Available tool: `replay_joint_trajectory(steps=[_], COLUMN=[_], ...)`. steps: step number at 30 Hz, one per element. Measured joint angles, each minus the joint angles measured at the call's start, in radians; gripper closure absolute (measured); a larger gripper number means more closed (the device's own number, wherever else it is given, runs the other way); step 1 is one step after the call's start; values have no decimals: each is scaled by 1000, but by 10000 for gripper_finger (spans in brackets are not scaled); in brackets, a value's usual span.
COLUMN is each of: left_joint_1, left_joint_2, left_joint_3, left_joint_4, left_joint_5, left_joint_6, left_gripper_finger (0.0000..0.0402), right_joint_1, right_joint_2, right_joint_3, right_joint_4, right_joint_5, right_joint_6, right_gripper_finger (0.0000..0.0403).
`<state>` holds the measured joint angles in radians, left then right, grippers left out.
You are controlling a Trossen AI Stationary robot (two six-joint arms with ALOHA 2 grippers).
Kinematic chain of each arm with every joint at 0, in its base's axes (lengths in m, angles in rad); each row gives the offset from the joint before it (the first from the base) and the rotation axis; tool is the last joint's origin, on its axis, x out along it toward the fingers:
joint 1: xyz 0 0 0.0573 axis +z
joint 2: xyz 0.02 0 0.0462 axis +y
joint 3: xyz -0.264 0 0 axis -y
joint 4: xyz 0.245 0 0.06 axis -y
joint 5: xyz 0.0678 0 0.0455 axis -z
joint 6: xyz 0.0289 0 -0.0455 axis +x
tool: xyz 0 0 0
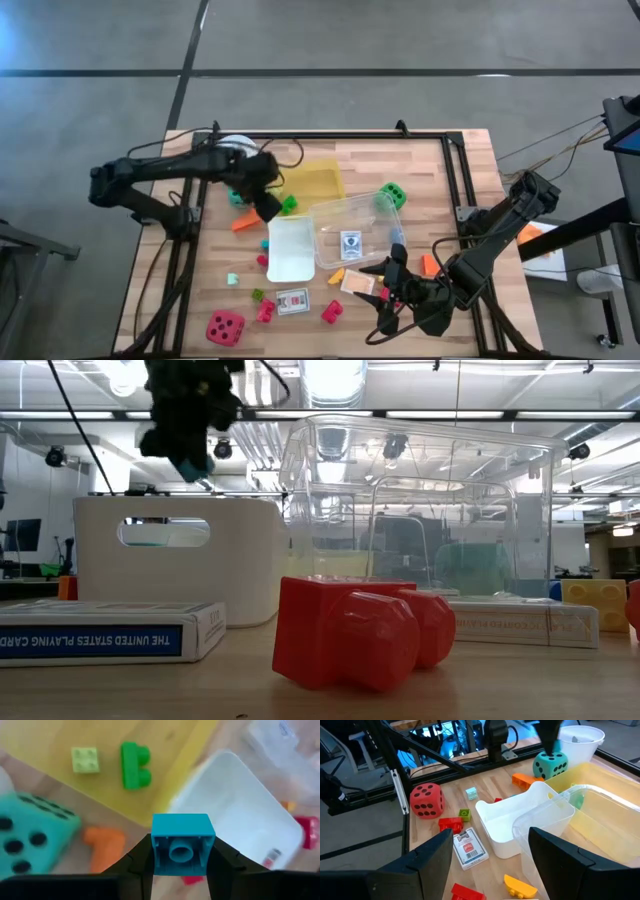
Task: Pick & Place Toys
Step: Put the blue game piece into the yellow bin
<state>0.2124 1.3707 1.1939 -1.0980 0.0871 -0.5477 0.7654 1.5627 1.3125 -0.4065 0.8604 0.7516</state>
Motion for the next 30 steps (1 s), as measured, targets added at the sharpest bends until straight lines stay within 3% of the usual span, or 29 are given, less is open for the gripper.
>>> replay_joint_trajectory(steps=[7, 22, 30], left_joint_1=[105, 125, 132], left_joint_2=[130, 433, 490], left_joint_3=[62, 463, 537], left_joint_4=[-30, -182, -202], left_joint_5=[-1, -27, -27], left_joint_6=[153, 336, 369], left_gripper_finger=[285, 285, 285], right_joint_1=[0, 0, 0], right_joint_2=[0, 0, 0], right_joint_3=[0, 0, 0], right_joint_4=[-1, 0, 0], right_joint_5=[0, 0, 0], right_joint_6=[0, 0, 0], right_gripper_finger=[147, 147, 147])
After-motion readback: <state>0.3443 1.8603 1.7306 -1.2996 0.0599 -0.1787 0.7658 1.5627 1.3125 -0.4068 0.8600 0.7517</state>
